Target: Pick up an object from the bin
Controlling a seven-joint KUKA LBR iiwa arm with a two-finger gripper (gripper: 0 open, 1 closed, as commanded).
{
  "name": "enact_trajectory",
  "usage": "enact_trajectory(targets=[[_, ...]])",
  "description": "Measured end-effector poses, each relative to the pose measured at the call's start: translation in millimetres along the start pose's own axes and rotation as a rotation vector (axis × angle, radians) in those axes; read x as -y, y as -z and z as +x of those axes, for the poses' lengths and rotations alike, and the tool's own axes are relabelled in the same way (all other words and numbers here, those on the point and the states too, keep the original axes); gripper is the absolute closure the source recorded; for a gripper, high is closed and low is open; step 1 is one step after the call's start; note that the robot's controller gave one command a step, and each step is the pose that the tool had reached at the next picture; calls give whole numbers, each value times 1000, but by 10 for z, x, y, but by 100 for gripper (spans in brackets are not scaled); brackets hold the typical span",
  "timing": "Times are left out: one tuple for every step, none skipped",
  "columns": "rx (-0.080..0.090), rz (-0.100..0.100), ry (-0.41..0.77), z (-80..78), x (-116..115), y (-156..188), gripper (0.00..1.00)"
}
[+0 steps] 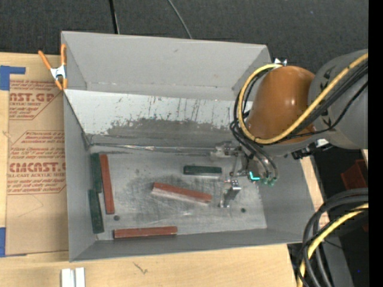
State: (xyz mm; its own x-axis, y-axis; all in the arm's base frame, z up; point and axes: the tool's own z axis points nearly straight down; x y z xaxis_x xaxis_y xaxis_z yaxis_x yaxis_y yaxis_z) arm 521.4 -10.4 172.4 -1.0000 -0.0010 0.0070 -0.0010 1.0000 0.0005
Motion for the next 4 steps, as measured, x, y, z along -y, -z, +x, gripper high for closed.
enact_trajectory(targets=[[8, 0, 0, -18, 1, 42, 0], [-3, 0, -12, -98, -243, -1002, 100], [-2, 0, -12, -101, -243, -1002, 100], [9, 0, 67, -29, -642, 360, 100]])
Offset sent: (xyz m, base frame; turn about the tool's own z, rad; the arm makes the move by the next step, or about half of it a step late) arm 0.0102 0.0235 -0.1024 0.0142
